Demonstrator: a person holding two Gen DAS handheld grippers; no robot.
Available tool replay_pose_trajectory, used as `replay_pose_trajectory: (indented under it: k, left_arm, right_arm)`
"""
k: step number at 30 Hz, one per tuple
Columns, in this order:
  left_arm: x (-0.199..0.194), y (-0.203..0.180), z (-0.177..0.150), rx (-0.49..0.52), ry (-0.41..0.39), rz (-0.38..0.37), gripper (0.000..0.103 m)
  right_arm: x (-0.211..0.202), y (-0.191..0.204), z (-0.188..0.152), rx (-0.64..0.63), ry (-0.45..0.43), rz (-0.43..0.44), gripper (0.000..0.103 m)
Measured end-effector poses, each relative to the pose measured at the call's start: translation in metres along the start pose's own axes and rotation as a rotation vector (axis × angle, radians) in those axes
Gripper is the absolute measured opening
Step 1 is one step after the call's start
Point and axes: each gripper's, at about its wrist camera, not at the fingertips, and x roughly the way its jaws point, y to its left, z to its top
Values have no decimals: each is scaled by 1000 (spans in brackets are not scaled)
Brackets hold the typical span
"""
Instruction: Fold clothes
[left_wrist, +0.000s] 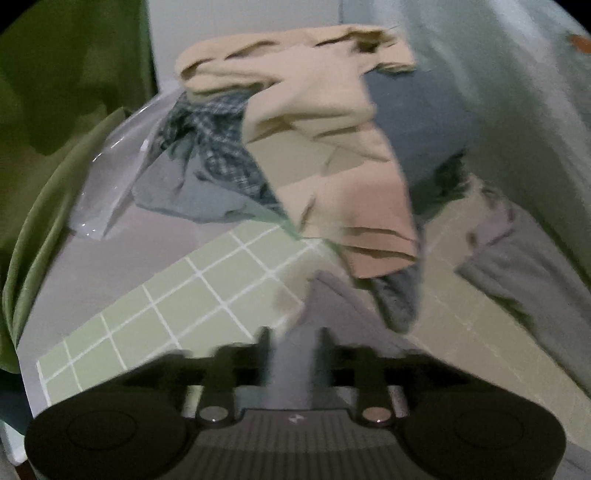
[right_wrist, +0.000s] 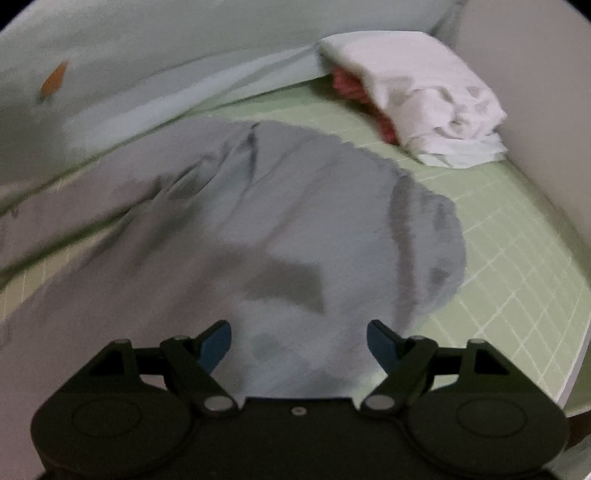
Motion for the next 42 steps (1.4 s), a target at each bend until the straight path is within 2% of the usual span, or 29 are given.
replay_pose_trajectory:
  k: [1, 2, 3, 7, 9, 11, 16, 20, 25, 30, 32, 33, 35, 36, 39, 42]
  left_arm:
    - [-8, -3, -3, 2, -8, -18, 55]
    - [-16, -9, -8, 11, -12, -31, 60]
    - [-23, -14, -13, 19, -16, -45, 65]
    - [-53, -46, -40, 99, -1, -72, 68]
    - [-69, -63, -60, 131, 5, -100, 74]
    - [-79, -77, -79, 151, 15, -114, 75]
    - [-96, -118, -118, 184, 79, -136, 75]
    - [-99, -154, -127, 243, 87, -176, 75]
    - [-92, -199, -119, 313, 103, -201, 75]
    - [-92, -229, -120, 441, 97, -233, 75]
    - [-88, -235, -123, 461, 109, -235, 75]
    - [-86, -236, -125, 467, 120, -239, 75]
    - [-83, -236, -131, 476, 141, -244, 75]
    - [-81, -236, -134, 478, 151, -242, 75]
    - [-78, -233, -140, 474, 175, -231, 75]
    - [-75, -226, -144, 447, 186, -224, 75]
  right_arm:
    - [-1, -11, 3, 29, -18, 1, 91]
    - [-1, -23, 5, 60, -36, 1, 100]
    - [-1, -36, 8, 90, -54, 1, 103]
    - [6, -87, 21, 195, -88, 1, 103]
    - [14, -112, 29, 247, -94, 0, 103]
    - [27, -136, 38, 303, -103, 5, 103]
    - [69, -176, 69, 428, -65, 48, 102]
    - [95, -187, 84, 496, -13, 108, 85]
    - [122, -186, 93, 568, 46, 121, 72]
    - [128, -173, 101, 530, 68, 64, 71]
    - [127, -169, 101, 514, 72, 50, 69]
    - [127, -167, 101, 505, 75, 53, 63]
    - [126, -165, 100, 481, 88, 77, 17]
    - [124, -164, 99, 475, 87, 92, 12]
    - [97, -169, 99, 473, -21, 67, 7]
    - [45, -179, 101, 426, -194, -23, 7]
